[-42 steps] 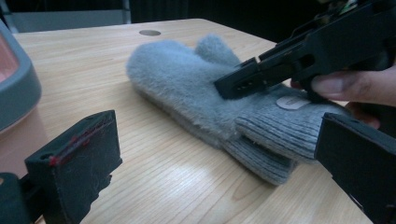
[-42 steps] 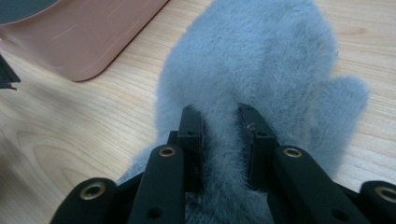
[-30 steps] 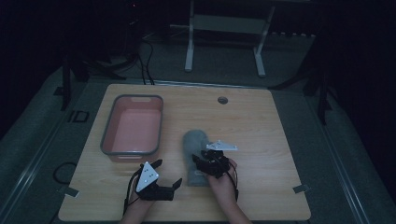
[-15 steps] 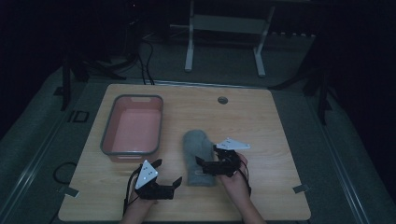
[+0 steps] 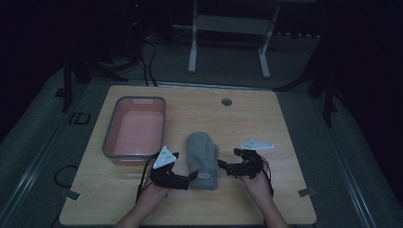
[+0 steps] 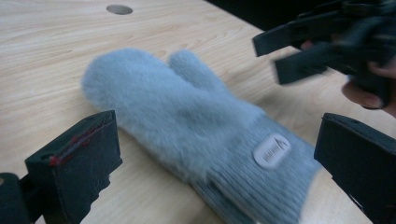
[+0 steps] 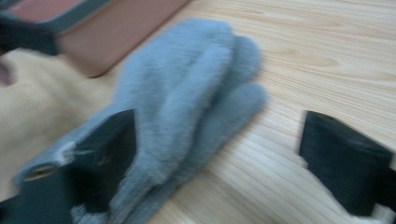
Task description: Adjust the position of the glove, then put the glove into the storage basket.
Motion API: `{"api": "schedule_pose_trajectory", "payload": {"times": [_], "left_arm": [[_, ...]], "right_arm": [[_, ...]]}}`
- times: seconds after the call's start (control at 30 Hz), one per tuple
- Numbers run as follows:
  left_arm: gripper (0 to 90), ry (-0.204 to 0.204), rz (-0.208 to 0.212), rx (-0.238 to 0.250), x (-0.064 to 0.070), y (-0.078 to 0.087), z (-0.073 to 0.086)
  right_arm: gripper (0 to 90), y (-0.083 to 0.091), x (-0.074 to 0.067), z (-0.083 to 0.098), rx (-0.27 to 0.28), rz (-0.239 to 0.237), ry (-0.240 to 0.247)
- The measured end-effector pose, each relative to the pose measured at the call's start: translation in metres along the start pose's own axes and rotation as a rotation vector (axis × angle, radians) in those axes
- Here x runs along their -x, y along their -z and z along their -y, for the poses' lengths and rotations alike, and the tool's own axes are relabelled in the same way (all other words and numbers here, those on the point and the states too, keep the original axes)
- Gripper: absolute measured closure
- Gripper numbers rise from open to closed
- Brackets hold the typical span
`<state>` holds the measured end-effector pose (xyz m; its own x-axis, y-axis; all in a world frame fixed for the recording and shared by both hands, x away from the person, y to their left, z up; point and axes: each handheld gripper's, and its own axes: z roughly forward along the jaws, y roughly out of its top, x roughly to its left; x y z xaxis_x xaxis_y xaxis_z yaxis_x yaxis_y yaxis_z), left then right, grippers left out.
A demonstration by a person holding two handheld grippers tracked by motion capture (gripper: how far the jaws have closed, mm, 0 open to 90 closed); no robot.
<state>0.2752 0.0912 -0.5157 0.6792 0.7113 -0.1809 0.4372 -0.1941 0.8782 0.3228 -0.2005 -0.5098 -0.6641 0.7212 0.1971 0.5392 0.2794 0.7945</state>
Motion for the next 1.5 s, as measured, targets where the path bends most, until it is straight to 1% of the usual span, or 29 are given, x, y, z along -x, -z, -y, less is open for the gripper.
{"api": "schedule_pose_trajectory", "payload": {"times": [0.03,0.07,0.1,0.13,0.17,0.2,0.27,0.3,0.37,0.43,0.47,0.53,0.57,0.6,0.67,0.7,0.77,0.8,0.87,0.9,1.0,1.03,1.07,1.1,1.2,1.23,1.33,1.43,1.5], "left_arm": [[0.7,-0.005,-0.012,-0.011,-0.001,-0.003,-0.003],[0.7,-0.009,-0.032,-0.035,-0.003,-0.007,-0.008],[0.7,-0.01,-0.04,-0.05,-0.004,-0.01,-0.01],[1.7,-0.001,-0.038,-0.06,-0.006,-0.013,-0.012],[8.5,0.021,-0.044,-0.067,-0.009,-0.016,-0.014],[15.7,0.047,-0.067,-0.091,-0.011,-0.02,-0.016],[16.1,0.072,-0.079,-0.127,-0.016,-0.028,-0.018],[17.6,0.073,-0.109,-0.159,-0.017,-0.034,-0.019],[21.4,0.082,-0.119,-0.193,-0.019,-0.04,-0.019],[21.7,0.085,-0.126,-0.233,-0.021,-0.047,-0.018],[22.2,0.081,-0.127,-0.272,-0.022,-0.052,-0.016],[22.7,0.081,-0.128,-0.308,-0.025,-0.058,-0.013],[22.7,0.089,-0.122,-0.33,-0.027,-0.062,-0.011],[22.6,0.104,-0.117,-0.335,-0.029,-0.065,-0.009],[22.7,0.108,-0.106,-0.358,-0.032,-0.072,-0.007],[22.7,0.109,-0.104,-0.364,-0.032,-0.074,-0.006],[22.9,0.114,-0.098,-0.381,-0.033,-0.076,-0.006],[24.6,0.118,-0.084,-0.389,-0.034,-0.077,-0.007],[33.0,0.11,-0.036,-0.391,-0.036,-0.079,-0.006],[39.8,0.103,-0.02,-0.391,-0.037,-0.08,-0.005],[52.4,0.102,0.028,-0.384,-0.038,-0.082,-0.005],[57.7,0.103,0.049,-0.379,-0.038,-0.083,-0.004],[63.3,0.103,0.056,-0.371,-0.038,-0.083,-0.004],[69.4,0.103,0.058,-0.37,-0.038,-0.083,-0.004],[76.9,0.109,0.065,-0.359,-0.037,-0.082,-0.006],[78.6,0.098,0.073,-0.341,-0.037,-0.08,-0.007],[80.2,0.097,0.075,-0.33,-0.036,-0.076,-0.013],[80.8,0.083,0.072,-0.315,-0.035,-0.069,-0.024],[80.8,0.09,0.083,-0.302,-0.036,-0.063,-0.033]], "right_arm": [[10.8,-0.002,-0.002,-0.001,-0.002,0.002,0.013],[10.9,-0.005,-0.004,-0.003,-0.006,0.011,0.006],[13.2,-0.009,-0.005,-0.005,-0.022,-0.01,-0.001],[13.9,-0.012,-0.006,-0.007,-0.026,-0.002,0.005],[19.2,-0.016,-0.009,-0.009,-0.03,0.022,0.018],[29.6,-0.018,-0.011,-0.01,-0.041,0.019,0.027],[43.5,-0.024,-0.015,-0.013,-0.061,0.026,0.028],[50.3,-0.028,-0.016,-0.013,-0.083,0.021,0.038],[52.8,-0.037,-0.016,-0.012,-0.128,0.064,0.045],[51.3,-0.043,-0.013,-0.008,-0.168,0.054,0.021],[50.6,-0.045,-0.012,-0.006,-0.182,0.061,0.009],[49.4,-0.048,-0.009,-0.003,-0.207,0.055,0.005],[48.5,-0.049,-0.008,-0.003,-0.215,0.059,0.002],[47.1,-0.051,-0.006,-0.002,-0.238,0.059,-0.002],[46.0,-0.056,-0.003,-0.002,-0.262,0.042,-0.016],[46.1,-0.059,-0.001,-0.002,-0.277,0.019,-0.021],[45.6,-0.061,0.001,-0.003,-0.283,0.006,-0.018],[45.6,-0.063,0.002,-0.003,-0.29,-0.008,-0.019],[44.9,-0.066,0.004,-0.003,-0.292,-0.025,-0.013],[45.9,-0.068,0.004,-0.003,-0.29,-0.041,-0.015],[59.9,-0.07,0.005,-0.002,-0.276,-0.079,-0.023],[66.5,-0.07,0.004,-0.001,-0.27,-0.086,-0.012],[71.6,-0.069,0.001,-0.001,-0.261,-0.083,0.017],[75.4,-0.068,-0.004,-0.001,-0.25,-0.061,0.047],[78.6,-0.066,-0.007,0.0,-0.232,-0.045,0.072],[79.6,-0.065,-0.008,0.0,-0.223,-0.047,0.067],[81.4,-0.058,-0.009,-0.002,-0.199,-0.062,0.066],[81.9,-0.05,-0.012,-0.009,-0.172,-0.069,0.072],[82.1,-0.045,-0.012,-0.015,-0.144,-0.08,0.062]]}}
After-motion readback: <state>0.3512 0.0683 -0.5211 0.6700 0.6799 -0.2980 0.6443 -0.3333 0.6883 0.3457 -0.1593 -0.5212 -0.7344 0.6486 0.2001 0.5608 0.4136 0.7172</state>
